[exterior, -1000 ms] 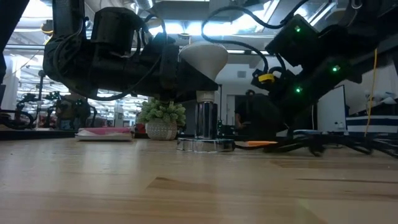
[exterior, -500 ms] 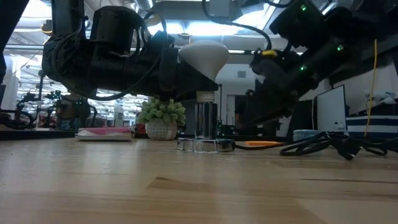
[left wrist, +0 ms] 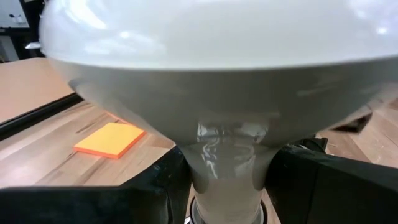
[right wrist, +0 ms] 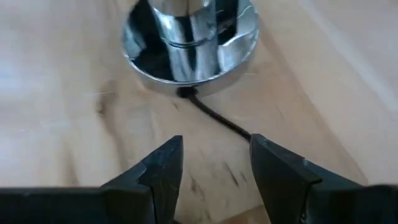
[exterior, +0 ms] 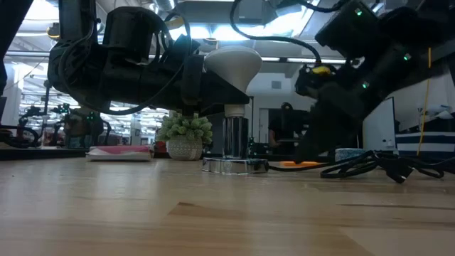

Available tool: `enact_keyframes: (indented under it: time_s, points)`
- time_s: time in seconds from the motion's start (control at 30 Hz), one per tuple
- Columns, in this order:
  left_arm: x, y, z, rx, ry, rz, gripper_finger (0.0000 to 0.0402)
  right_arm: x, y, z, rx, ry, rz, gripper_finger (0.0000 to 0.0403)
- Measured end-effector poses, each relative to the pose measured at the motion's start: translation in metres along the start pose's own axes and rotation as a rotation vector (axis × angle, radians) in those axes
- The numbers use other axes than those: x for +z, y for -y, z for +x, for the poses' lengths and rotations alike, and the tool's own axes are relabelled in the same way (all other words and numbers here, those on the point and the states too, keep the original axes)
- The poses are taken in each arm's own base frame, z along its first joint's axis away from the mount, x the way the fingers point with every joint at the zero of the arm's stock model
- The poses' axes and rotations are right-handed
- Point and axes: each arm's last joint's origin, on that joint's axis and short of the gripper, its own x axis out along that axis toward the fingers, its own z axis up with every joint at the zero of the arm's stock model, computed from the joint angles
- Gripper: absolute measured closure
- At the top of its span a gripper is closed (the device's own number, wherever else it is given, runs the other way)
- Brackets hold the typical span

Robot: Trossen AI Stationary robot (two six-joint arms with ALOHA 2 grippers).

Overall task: Screw lightbulb
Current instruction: Insert the white lightbulb into the silver lamp

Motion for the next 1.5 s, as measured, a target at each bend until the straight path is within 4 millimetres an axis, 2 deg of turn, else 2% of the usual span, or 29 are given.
enact_keyframes:
  time_s: [0.13,0.3,0.5,0.8,0.93,1.17,1.5]
  points:
    - [0.0,0.0,0.0,0.0,0.0,0.0,0.0249,-0.008,0.002,0.009,-0.084,-0.001,-0.012,0.0215]
    - [0.0,0.0,0.0,0.001,0.0,0.0,0.0249,-0.008,0.008,0.019,-0.132,0.015,0.011,0.0215]
    - [0.0,0.0,0.0,0.006,0.001,-0.004,0.0249,0.0,0.022,0.024,-0.184,0.063,0.038,0.0215]
    - [0.0,0.0,0.0,0.007,0.001,-0.002,0.0249,0.016,0.053,0.03,-0.289,0.122,0.079,0.0215]
    - [0.0,0.0,0.0,0.006,0.001,-0.002,0.0249,0.02,0.061,0.031,-0.283,0.137,0.101,0.0215]
    - [0.0,0.0,0.0,0.006,0.001,-0.002,0.0249,0.025,0.051,0.027,-0.2,0.171,0.061,0.0215]
    - [0.0,0.0,0.0,0.013,0.0,-0.003,0.0249,0.025,0.015,-0.003,-0.101,0.18,-0.015,0.0215]
